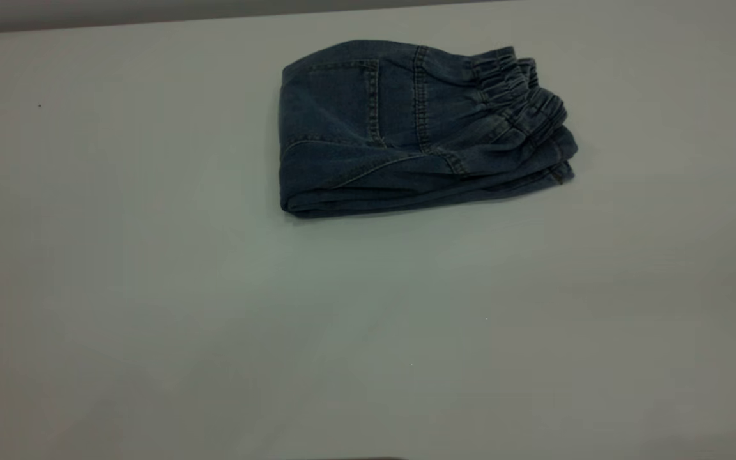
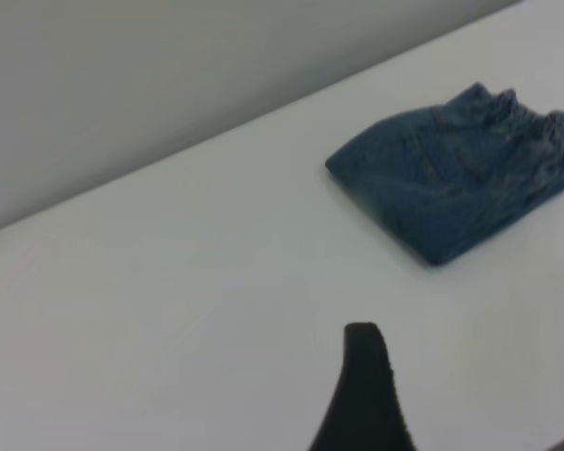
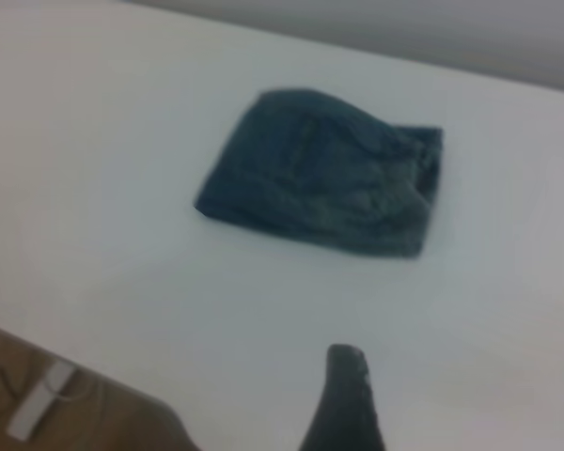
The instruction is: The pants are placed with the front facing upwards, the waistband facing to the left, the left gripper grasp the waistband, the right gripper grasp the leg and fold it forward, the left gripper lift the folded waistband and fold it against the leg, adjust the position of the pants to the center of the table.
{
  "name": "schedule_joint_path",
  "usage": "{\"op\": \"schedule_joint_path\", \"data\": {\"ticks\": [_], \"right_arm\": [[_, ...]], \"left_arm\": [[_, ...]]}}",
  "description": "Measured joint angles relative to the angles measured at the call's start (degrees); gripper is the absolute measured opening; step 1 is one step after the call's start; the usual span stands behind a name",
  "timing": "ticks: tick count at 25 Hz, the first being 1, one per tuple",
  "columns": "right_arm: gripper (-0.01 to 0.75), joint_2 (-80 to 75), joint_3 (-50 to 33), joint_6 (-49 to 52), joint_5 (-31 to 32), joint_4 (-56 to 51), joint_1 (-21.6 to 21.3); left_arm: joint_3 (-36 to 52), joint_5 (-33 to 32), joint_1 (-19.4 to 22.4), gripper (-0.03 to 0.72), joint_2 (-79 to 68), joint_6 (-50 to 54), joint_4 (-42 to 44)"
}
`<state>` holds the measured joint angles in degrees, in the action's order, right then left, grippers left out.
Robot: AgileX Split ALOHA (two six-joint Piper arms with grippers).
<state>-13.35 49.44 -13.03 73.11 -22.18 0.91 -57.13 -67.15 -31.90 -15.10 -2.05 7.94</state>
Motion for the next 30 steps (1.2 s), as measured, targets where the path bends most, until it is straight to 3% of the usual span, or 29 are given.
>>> {"op": "schedule_joint_path", "data": {"ticks": [7, 14, 30], "right_arm": [[0.497, 8.03, -10.98, 0.00, 0.00, 5.24, 0.00], [0.497, 12.02, -20.97, 0.00, -4.89, 9.27, 0.00], [0.497, 13.47, -22.14, 4.70, -7.32, 10.80, 0.00]], "left_arm": [[11.71, 0.00, 0.00, 0.515, 3.81, -0.06, 0.00], [23.32, 0.00, -0.06, 0.515, 3.81, 2.51, -0.18], [26.91, 0.46, -0.06, 0.515, 3.81, 5.61, -4.16]]}}
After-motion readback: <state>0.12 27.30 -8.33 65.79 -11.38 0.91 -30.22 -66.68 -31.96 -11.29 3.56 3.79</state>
